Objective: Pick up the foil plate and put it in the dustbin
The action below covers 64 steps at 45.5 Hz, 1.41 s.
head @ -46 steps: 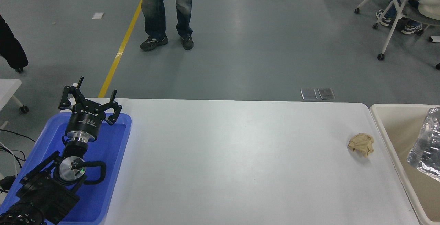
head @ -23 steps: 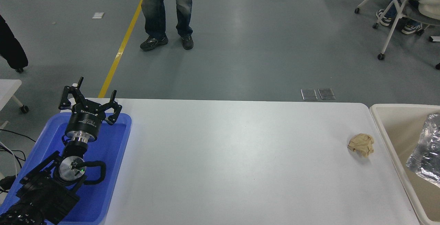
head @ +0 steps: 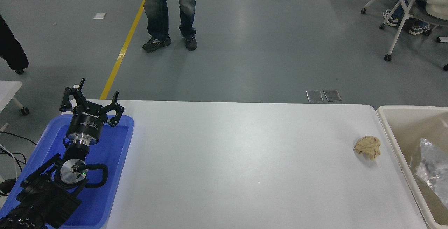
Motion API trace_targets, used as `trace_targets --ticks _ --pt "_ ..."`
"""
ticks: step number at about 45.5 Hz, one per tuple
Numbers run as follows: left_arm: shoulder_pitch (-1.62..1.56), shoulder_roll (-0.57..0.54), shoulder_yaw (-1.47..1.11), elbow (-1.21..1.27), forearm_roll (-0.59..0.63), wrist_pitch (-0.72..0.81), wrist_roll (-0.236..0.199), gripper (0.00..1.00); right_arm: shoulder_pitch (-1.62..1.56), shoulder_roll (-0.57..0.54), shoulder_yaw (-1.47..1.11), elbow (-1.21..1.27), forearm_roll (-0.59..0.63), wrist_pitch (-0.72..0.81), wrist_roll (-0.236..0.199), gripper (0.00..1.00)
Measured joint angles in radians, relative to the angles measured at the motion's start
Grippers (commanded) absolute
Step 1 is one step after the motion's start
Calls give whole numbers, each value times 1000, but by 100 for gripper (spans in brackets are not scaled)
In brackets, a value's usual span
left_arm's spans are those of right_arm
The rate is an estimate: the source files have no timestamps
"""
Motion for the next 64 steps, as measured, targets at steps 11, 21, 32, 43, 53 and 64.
trace_targets --ticks 11,21,32,43,53,64 --pt "0 0 0 0 0 0 0 100 185 -2 -30 112 0 8 0 100" --pt "0 0 0 0 0 0 0 100 463 0 -173 360 -1 12 0 100" --pt "0 0 1 -1 0 1 0 100 825 11 -345 710 -1 81 0 100" --pt "0 0 1 0 1 0 0 100 1106 10 -416 935 -8 286 0 100" --pt "0 0 1 0 1 0 0 100 1340 7 -506 1131 -9 484 0 100" --pt "0 0 1 0 0 0 1 100 1494 -17 -567 1287 -11 643 0 100"
